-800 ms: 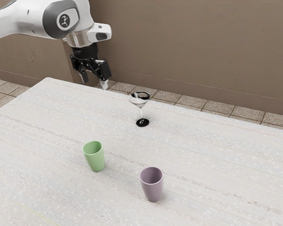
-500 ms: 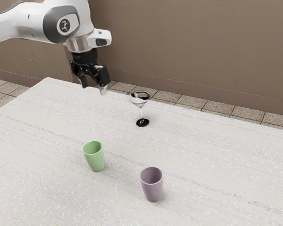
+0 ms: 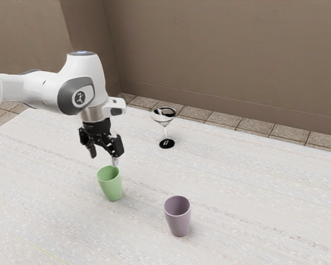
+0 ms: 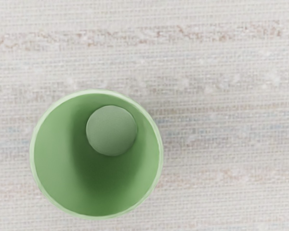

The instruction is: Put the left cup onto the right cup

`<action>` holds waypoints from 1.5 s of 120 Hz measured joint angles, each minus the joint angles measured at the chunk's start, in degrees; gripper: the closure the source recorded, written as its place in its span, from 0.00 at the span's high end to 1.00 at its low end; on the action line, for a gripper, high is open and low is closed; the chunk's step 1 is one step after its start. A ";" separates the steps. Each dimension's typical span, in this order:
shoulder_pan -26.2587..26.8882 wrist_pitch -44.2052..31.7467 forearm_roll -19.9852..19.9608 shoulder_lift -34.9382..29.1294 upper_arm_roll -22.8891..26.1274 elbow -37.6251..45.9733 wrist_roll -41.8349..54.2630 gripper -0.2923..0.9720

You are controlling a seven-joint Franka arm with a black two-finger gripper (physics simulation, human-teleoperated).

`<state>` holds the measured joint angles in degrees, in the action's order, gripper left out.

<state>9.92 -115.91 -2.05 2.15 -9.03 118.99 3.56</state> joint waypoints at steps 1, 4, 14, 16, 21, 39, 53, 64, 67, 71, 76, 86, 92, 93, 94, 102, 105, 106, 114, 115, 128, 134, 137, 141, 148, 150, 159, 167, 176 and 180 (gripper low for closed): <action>-0.05 -0.31 -0.03 0.26 0.01 -0.01 -0.05 0.77; -0.13 -1.16 -0.26 1.03 0.03 -0.02 -0.21 0.77; 0.35 -3.72 -0.93 3.74 0.01 -0.08 -0.69 0.77; 0.53 -4.13 -1.02 4.29 0.00 -0.23 -0.77 0.77; 0.87 -5.04 -1.24 5.52 0.02 -0.61 -0.94 0.77; 1.01 -8.68 -1.94 7.34 0.29 0.53 -1.50 0.77; 0.99 -10.75 -2.13 9.51 0.32 0.77 -1.86 0.77; 0.99 -11.95 -2.19 11.53 0.32 0.60 -2.14 0.77; 0.99 -12.19 -2.20 12.02 0.33 0.52 -2.22 0.75; 0.99 -12.50 -2.22 12.60 0.33 0.44 -2.33 0.72; 0.99 -12.91 -2.19 12.99 0.32 0.41 -2.48 0.66; 0.99 -13.48 -2.06 12.98 0.30 0.50 -2.79 0.53; 0.99 -13.66 -2.12 12.78 0.31 0.54 -2.85 0.41; 0.99 -13.68 -2.12 12.76 0.30 0.54 -2.86 0.40; 1.00 -13.70 -2.13 12.75 0.29 0.55 -2.87 0.38; 0.99 -13.83 -2.12 12.68 0.25 0.52 -2.96 0.30; 0.99 -13.88 -2.09 12.67 0.25 0.50 -2.99 0.27; 0.99 -13.89 -2.08 12.66 0.25 0.50 -3.00 0.27; 0.99 -14.02 -1.92 12.65 0.24 0.49 -3.10 0.23; 0.99 -14.03 -1.90 12.65 0.24 0.49 -3.12 0.22; 0.99 -14.07 -1.66 12.53 0.22 0.47 -3.30 0.19; 0.99 -13.94 -1.58 12.12 0.18 0.47 -3.35 0.18; 0.99 -13.83 -1.53 11.80 0.17 0.46 -3.37 0.18; 0.99 -13.50 -1.46 11.16 0.16 0.43 -3.41 0.17; 1.01 -12.63 -1.20 9.42 0.16 0.40 -3.48 0.17; 1.01 -12.28 -1.09 8.79 0.23 0.40 -3.50 0.17; 1.13 -10.40 -0.68 6.28 0.71 0.39 -3.61 0.16; 1.17 -8.39 -0.43 3.95 1.85 0.40 -3.72 0.16; 1.25 -5.92 -0.27 2.26 3.86 0.07 -3.81 0.16; 1.35 -4.84 -0.21 1.33 4.78 -0.01 -3.84 0.16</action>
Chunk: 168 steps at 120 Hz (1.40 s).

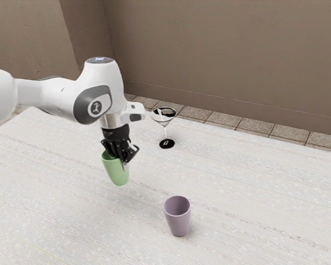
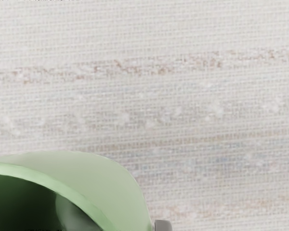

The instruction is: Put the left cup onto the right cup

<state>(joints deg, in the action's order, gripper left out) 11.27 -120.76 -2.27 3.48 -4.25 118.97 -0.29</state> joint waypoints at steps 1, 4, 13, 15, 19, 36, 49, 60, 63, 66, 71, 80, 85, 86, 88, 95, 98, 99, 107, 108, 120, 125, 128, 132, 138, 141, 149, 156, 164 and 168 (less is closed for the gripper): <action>0.00 0.27 0.01 -0.29 0.26 -0.02 -0.01 0.15; -0.09 1.05 0.05 -1.10 1.15 -0.05 -0.03 0.15; -0.79 3.14 0.12 -2.75 4.36 -0.72 -0.10 0.15; -0.90 3.54 0.13 -2.90 5.04 -0.97 -0.11 0.15; -1.05 4.33 0.14 -3.08 6.34 -1.54 -0.14 0.15; -0.68 6.69 0.21 -2.93 10.80 -4.14 -0.25 0.15; 0.81 7.62 0.36 -2.03 12.98 -6.31 -0.39 0.15; 2.10 7.80 0.58 -0.45 14.55 -7.43 -0.51 0.15; 2.14 7.75 0.62 -0.10 15.11 -7.52 -0.54 0.15; 2.21 7.66 0.67 0.14 15.56 -7.58 -0.57 0.15; 2.33 7.47 0.74 0.48 15.99 -7.63 -0.63 0.15; 2.09 7.11 0.93 0.78 16.27 -7.66 -0.71 0.15; 1.51 6.85 1.19 0.91 16.60 -7.67 -0.76 0.15; 1.40 6.79 1.23 0.95 16.68 -7.67 -0.77 0.15; 1.20 6.64 1.32 1.05 16.83 -7.67 -0.79 0.15; 0.95 6.16 1.51 1.36 17.42 -7.69 -0.87 0.15; 1.21 5.98 1.58 1.51 17.60 -7.82 -0.92 0.15; 1.34 5.93 1.60 1.57 17.65 -7.90 -0.94 0.15; 2.62 5.55 1.73 1.96 17.84 -8.27 -1.10 0.15; 2.78 5.52 1.74 1.99 17.85 -8.28 -1.12 0.15; 3.93 5.12 1.84 2.51 17.91 -8.50 -1.38 0.15; 3.92 4.98 2.04 2.73 17.92 -8.53 -1.50 0.15; 3.85 4.82 2.16 2.85 17.91 -8.53 -1.56 0.15; 3.76 4.61 2.29 3.15 17.91 -8.50 -1.65 0.15; 3.68 4.30 2.42 3.56 17.91 -8.48 -1.77 0.15; 3.67 4.15 2.48 3.69 17.91 -8.46 -1.83 0.15; 3.68 3.81 2.57 4.41 17.92 -8.40 -1.98 0.15; 3.71 3.54 2.62 5.01 17.92 -8.39 -2.12 0.15; 3.90 3.21 2.66 5.52 17.97 -8.38 -2.31 0.15; 4.03 3.05 2.68 5.81 18.00 -8.38 -2.40 0.15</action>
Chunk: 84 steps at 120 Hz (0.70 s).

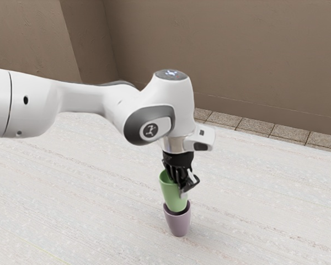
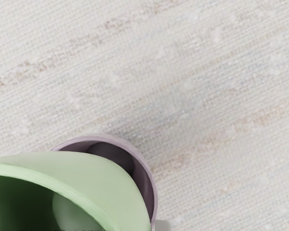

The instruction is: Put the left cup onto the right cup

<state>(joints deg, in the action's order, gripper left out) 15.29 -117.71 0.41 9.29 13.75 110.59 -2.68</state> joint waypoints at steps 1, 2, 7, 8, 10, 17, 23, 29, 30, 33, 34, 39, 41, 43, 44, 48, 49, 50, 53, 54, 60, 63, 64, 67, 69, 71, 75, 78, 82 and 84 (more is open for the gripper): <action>0.03 -0.04 0.00 0.07 0.00 0.00 -0.02 0.15; 0.05 -0.07 0.00 0.14 0.00 0.00 -0.04 0.15; 0.11 -0.23 0.02 0.51 0.00 0.00 -0.16 0.15; 0.11 -0.26 0.02 0.58 0.00 0.00 -0.18 0.15; 0.11 -0.31 0.02 0.74 0.00 0.00 -0.24 0.15; 0.12 -0.48 0.04 1.32 0.04 0.01 -0.42 0.15; 0.14 -0.60 0.04 1.81 0.06 0.04 -0.61 0.15; 0.14 -0.69 0.06 2.28 0.07 0.08 -0.82 0.15; 0.14 -0.70 0.06 2.35 0.07 0.09 -0.86 0.15; 0.14 -0.74 0.06 2.51 0.07 0.12 -0.98 0.15; 0.15 -0.75 0.06 2.55 0.07 0.13 -1.02 0.15; 0.22 -0.79 -0.01 2.68 0.07 0.20 -1.21 0.18; 0.29 -0.80 -0.07 2.72 0.06 0.24 -1.27 0.20; 0.36 -0.83 -0.13 2.76 0.06 0.28 -1.32 0.23; 0.39 -0.86 -0.15 2.77 0.06 0.33 -1.35 0.24; 0.46 -1.05 -0.23 2.82 0.05 0.50 -1.46 0.30; 0.47 -1.10 -0.25 2.83 0.05 0.53 -1.48 0.32; 0.48 -1.14 -0.27 2.83 0.05 0.55 -1.51 0.33; 0.50 -1.26 -0.31 2.85 0.05 0.61 -1.58 0.38; 0.50 -1.30 -0.32 2.85 0.05 0.62 -1.60 0.39; 0.51 -1.49 -0.38 2.80 0.05 0.67 -1.74 0.47; 0.51 -1.56 -0.40 2.72 0.05 0.68 -1.80 0.51; 0.52 -1.58 -0.41 2.69 0.05 0.68 -1.81 0.52; 0.54 -1.63 -0.42 2.58 0.05 0.67 -1.87 0.54; 0.55 -1.65 -0.43 2.47 0.05 0.66 -1.91 0.56; 0.55 -1.64 -0.44 2.36 0.05 0.65 -1.94 0.58; 0.57 -1.60 -0.45 2.03 0.05 0.63 -2.01 0.60; 0.58 -1.52 -0.46 1.60 0.05 0.63 -2.05 0.62; 0.59 -1.36 -0.49 0.93 0.05 0.62 -2.09 0.64; 0.59 -1.24 -0.50 0.57 0.05 0.62 -2.10 0.65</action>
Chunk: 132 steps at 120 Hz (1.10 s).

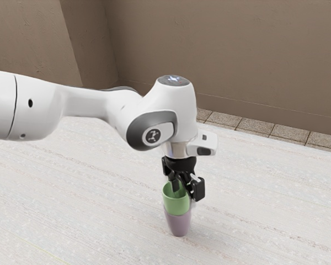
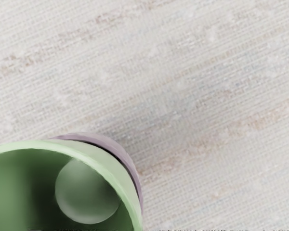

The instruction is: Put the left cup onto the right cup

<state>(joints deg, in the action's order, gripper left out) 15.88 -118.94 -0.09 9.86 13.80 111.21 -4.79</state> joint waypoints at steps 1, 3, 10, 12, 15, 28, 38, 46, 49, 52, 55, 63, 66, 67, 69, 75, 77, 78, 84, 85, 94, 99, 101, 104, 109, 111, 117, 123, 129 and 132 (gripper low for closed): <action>0.00 0.08 -0.01 -0.22 0.00 -0.01 -0.01 0.66; 0.00 0.24 -0.02 -0.68 0.00 -0.03 -0.01 0.67; -0.01 0.99 -0.04 -2.67 0.00 -0.10 -0.03 0.69; -0.01 1.28 -0.06 -3.22 0.00 -0.13 -0.03 0.70; 0.01 1.75 -0.11 -3.99 -0.01 -0.19 -0.04 0.70; 0.09 4.02 -0.38 -6.49 -0.44 -0.88 -0.04 0.73; 0.98 6.34 -0.50 -6.98 -2.47 -3.66 0.00 0.74; 1.46 8.30 -0.53 -6.99 -4.79 -6.14 0.17 0.75; 1.41 8.99 -0.50 -6.92 -5.65 -6.93 0.26 0.75; 1.15 9.63 -0.47 -6.78 -6.39 -7.79 0.37 0.75; 0.98 10.20 -0.45 -6.68 -7.31 -8.60 0.53 0.76; 0.42 11.56 -0.38 -6.23 -10.15 -10.51 0.94 0.76; 0.03 12.05 -0.33 -6.07 -11.12 -11.21 1.08 0.76; -0.13 12.19 -0.31 -6.03 -11.41 -11.39 1.12 0.76; -0.32 12.47 -0.27 -5.93 -12.13 -11.83 1.23 0.76; -1.18 13.39 -0.21 -5.35 -13.81 -13.32 1.62 0.76; -1.49 13.72 -0.18 -5.13 -14.21 -13.85 1.75 0.76; -1.59 13.88 -0.17 -5.01 -14.43 -14.15 1.81 0.76; -1.87 14.92 -0.11 -4.19 -15.58 -16.08 2.17 0.76; -1.91 15.14 -0.10 -4.01 -15.72 -16.47 2.23 0.76; -2.91 16.85 -0.03 -3.03 -16.32 -18.83 3.01 0.77; -3.74 17.55 0.00 -2.86 -16.48 -19.47 3.71 0.77; -3.93 17.79 0.00 -2.81 -16.60 -19.79 4.02 0.77; -4.14 18.12 0.01 -2.77 -16.91 -20.53 4.50 0.77; -4.70 18.61 0.04 -2.75 -17.22 -21.43 5.24 0.77; -4.89 18.78 0.03 -2.77 -17.29 -21.62 5.51 0.77; -5.20 19.21 0.02 -2.79 -17.42 -21.98 6.29 0.77; -5.19 19.56 0.01 -2.84 -17.46 -22.13 7.01 0.77; -5.07 19.82 -0.02 -2.87 -17.48 -22.15 7.68 0.77; -5.03 19.93 -0.05 -2.87 -17.48 -22.16 8.00 0.77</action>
<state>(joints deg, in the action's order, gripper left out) 10.86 -99.01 -0.14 6.99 -3.68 89.05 3.21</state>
